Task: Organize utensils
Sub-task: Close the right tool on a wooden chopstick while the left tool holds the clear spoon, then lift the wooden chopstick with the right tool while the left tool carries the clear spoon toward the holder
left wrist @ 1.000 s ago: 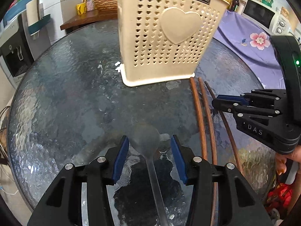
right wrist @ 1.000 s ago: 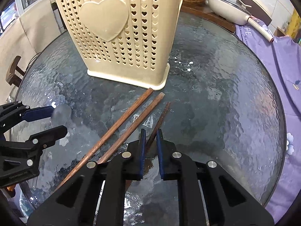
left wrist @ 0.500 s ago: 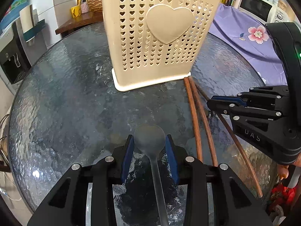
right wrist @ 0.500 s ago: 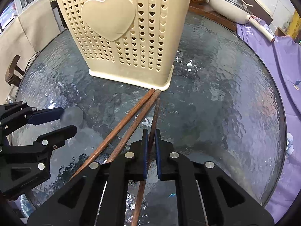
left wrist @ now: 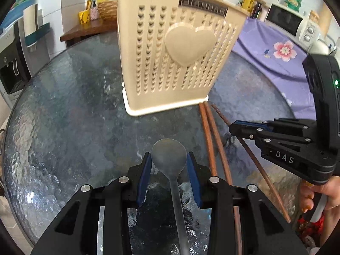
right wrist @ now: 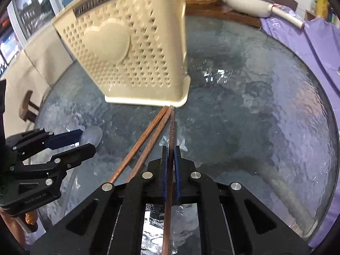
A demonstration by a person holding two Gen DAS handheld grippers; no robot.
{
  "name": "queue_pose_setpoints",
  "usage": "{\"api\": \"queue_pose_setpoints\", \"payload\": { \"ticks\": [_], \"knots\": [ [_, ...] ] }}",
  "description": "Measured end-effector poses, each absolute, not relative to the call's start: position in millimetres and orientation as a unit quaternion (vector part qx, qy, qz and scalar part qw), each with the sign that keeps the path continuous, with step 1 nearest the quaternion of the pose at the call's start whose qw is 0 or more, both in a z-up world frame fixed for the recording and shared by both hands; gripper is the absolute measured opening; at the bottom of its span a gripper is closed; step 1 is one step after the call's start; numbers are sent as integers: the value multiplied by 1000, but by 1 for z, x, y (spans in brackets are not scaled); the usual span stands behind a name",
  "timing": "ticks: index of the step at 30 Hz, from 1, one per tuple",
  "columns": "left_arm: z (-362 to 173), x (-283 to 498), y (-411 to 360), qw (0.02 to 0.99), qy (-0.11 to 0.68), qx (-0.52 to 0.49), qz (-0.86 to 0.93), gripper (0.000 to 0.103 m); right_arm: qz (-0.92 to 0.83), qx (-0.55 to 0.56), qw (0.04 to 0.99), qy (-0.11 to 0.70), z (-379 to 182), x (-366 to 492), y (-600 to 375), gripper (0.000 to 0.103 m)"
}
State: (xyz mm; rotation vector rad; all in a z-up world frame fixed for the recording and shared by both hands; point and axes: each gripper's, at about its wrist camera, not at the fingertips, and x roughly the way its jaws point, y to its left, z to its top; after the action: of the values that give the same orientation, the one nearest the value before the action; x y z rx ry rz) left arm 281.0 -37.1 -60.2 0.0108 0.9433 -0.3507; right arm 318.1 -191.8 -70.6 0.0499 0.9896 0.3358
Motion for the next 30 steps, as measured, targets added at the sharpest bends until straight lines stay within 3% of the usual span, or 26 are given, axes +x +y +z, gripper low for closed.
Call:
{"api": "queue_pose_setpoints", "payload": {
  "ticks": [13,14,15,16,28,30],
  "knots": [
    [-14,260,-29,903,382,-27,-196,33,188,85,913,353,-7,278,-221,6],
    [-10,258,-28,904,379,-31,-198,31,190,86,916,343,-1,271,-221,6],
    [-7,257,-28,903,377,-33,-202,8,192,86,918,335,4,268,-222,6],
    [-6,257,-27,902,378,-35,-205,5,194,86,923,322,12,264,-223,6],
    [-2,259,-10,904,382,-47,-184,6,185,81,926,318,22,255,-226,6],
    [-8,263,-6,899,399,-49,-176,13,179,80,925,325,16,258,-226,6]
  ]
}}
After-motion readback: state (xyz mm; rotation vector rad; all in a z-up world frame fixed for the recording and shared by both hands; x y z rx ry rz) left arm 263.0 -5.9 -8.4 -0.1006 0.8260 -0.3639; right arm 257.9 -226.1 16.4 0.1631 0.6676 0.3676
